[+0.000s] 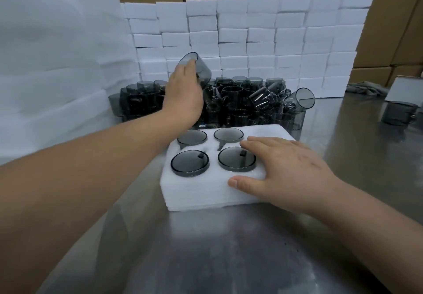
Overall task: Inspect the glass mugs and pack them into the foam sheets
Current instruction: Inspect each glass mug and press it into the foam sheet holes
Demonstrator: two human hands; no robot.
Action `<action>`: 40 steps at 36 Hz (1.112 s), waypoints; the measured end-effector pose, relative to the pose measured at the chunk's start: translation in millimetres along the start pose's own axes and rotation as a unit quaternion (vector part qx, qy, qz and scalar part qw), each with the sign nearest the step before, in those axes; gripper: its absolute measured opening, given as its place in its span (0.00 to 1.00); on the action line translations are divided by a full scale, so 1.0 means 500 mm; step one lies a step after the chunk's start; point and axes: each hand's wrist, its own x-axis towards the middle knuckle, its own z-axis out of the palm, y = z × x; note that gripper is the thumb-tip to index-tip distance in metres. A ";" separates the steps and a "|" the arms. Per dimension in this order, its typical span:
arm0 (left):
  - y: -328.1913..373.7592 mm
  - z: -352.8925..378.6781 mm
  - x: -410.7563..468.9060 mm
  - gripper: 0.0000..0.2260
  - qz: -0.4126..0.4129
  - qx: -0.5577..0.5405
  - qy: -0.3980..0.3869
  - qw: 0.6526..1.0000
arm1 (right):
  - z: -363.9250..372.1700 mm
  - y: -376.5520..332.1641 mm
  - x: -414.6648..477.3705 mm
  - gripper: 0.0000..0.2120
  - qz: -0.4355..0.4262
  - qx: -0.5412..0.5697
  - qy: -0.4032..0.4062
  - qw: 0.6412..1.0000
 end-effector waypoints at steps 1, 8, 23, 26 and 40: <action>0.011 -0.008 -0.008 0.23 0.008 -0.017 0.007 1.000 | 0.000 0.000 0.000 0.43 -0.001 0.000 0.001 1.000; 0.075 -0.064 -0.082 0.22 0.030 -0.134 0.030 0.990 | -0.007 -0.002 -0.002 0.40 0.004 0.013 0.012 1.000; 0.070 -0.112 -0.154 0.17 0.051 -0.184 -0.027 0.981 | 0.002 0.007 -0.004 0.34 0.059 0.165 0.106 0.979; 0.072 -0.113 -0.160 0.18 0.066 -0.169 -0.061 0.982 | 0.002 0.006 -0.006 0.34 0.060 0.185 0.135 0.972; 0.090 -0.150 -0.177 0.18 0.133 -0.210 -0.037 0.968 | 0.003 0.002 -0.010 0.38 0.044 0.219 0.174 0.959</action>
